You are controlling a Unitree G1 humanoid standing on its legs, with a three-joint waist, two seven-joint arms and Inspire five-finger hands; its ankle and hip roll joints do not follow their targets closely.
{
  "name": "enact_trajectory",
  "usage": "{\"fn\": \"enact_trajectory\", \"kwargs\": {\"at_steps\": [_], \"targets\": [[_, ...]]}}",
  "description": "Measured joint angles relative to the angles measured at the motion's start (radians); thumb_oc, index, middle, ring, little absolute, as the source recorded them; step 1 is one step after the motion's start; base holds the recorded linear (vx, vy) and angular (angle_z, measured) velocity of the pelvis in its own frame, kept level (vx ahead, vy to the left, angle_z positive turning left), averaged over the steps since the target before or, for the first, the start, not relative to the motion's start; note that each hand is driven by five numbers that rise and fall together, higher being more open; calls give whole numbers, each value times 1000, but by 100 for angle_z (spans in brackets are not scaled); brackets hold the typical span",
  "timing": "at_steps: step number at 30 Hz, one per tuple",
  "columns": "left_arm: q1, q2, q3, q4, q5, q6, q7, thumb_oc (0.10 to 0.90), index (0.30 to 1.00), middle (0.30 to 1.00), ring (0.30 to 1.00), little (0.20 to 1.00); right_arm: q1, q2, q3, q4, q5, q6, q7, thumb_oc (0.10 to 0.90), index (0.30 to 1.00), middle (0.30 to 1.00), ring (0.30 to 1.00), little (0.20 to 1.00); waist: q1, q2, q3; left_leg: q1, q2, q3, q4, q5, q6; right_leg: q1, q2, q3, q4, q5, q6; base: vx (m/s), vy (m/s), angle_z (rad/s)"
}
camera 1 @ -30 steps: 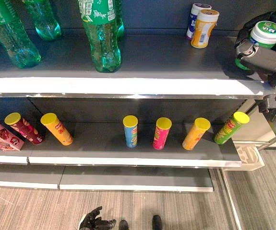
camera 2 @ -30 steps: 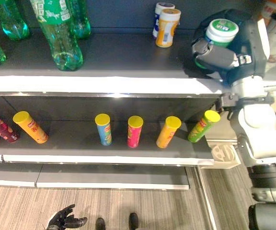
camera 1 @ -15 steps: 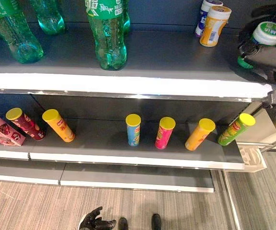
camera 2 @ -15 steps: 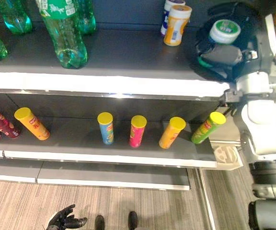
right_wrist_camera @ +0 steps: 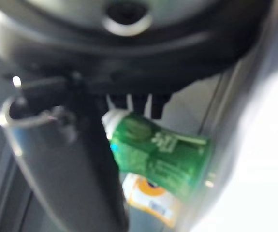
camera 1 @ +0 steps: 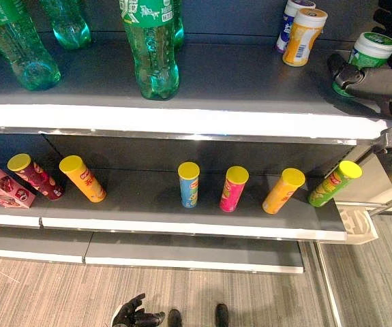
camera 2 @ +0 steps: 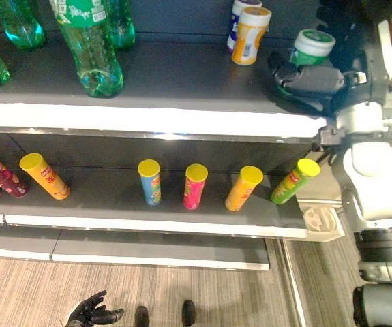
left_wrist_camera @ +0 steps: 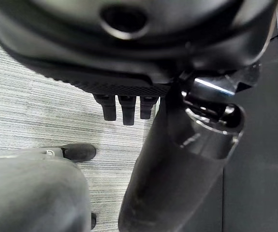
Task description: Put the goods on the table back onto the shelves and tidy them up.
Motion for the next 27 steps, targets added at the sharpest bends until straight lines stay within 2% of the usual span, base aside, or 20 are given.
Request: {"fn": "enact_trajectory", "kwargs": {"at_steps": [2, 4, 10, 14, 22, 27], "targets": [[-1, 0, 0, 0, 0, 0, 1, 800, 900, 900, 900, 900, 0, 0, 0, -2, 0, 6, 0, 800, 900, 900, 900, 900, -1, 0, 0, 0, 0, 1, 0, 0, 0, 0, 0, 1, 0, 0, 0, -32, 18, -2], [-5, 0, -1, 0, 0, 8, 2, 800, 900, 900, 900, 900, -1, 34, -8, -21, 25, 10, -3, 800, 900, 900, 900, 900, -2, 0, 0, 1, 0, 4, 0, 0, 0, -1, 0, 4, 0, 0, 0, -25, 23, -3], [-17, 0, 0, 0, 0, 21, 6, 800, 900, 900, 900, 900, 1, 35, -9, -48, 121, 13, 3, 800, 900, 900, 900, 900, -6, -1, 2, 2, -1, 6, 0, 0, 0, -1, 0, 6, 0, 2, -2, -19, 30, -1], [-17, 0, 0, 0, 0, 22, 6, 800, 900, 900, 900, 900, 11, 36, -12, -55, 176, 13, 22, 800, 900, 900, 900, 900, -6, -10, 7, 4, 0, 12, 0, 0, 0, 0, 0, 12, 0, 5, -6, -15, 22, -3], [-20, 6, 3, 4, 0, 22, 6, 800, 900, 900, 900, 900, 20, 42, -15, -63, 198, 13, 23, 800, 900, 900, 900, 900, -2, -25, 16, 7, -2, 20, 0, -1, 1, -1, 0, 22, 7, 12, -8, -34, 44, -3], [-41, 15, 10, 44, 1, 27, 21, 800, 900, 900, 900, 900, 12, 143, -40, -91, 168, 13, 11, 800, 900, 900, 900, 900, -2, -44, 19, 8, -2, 29, 0, -1, 1, -3, 0, 29, 7, 13, -6, -45, 14, -5]]}}
